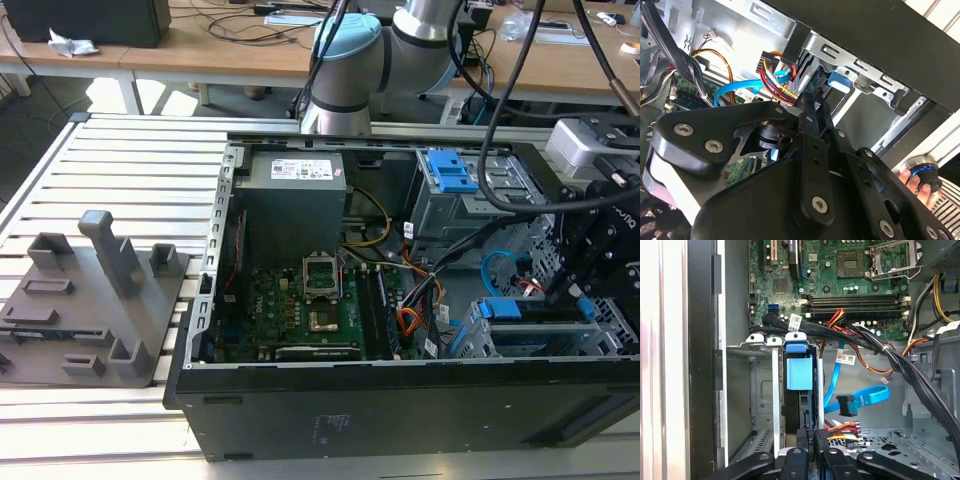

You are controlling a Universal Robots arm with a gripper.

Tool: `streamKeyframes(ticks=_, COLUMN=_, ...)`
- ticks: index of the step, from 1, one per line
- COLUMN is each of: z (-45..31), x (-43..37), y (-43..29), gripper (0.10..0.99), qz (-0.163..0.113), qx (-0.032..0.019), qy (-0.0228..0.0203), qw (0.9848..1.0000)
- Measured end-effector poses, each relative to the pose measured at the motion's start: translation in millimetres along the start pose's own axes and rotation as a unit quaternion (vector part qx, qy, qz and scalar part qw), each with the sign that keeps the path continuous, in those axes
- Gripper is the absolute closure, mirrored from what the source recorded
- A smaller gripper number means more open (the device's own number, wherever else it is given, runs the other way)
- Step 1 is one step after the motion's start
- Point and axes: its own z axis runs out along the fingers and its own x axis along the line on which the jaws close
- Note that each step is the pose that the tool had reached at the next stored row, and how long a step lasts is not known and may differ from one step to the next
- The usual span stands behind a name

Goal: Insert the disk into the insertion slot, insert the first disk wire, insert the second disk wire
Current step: 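Insert the first disk wire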

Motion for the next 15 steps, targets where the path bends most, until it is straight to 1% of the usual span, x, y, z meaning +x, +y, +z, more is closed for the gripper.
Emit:
streamKeyframes(ticks=8, z=3.0, x=1.4, y=-2.5, gripper=0.906, qz=0.0, qx=0.0001, qy=0.0003, qw=1.0)
streamKeyframes(ticks=15, z=4.7, x=1.2, y=-2.8, gripper=0.906, qz=0.0, qx=0.0001, qy=0.0002, qw=1.0)
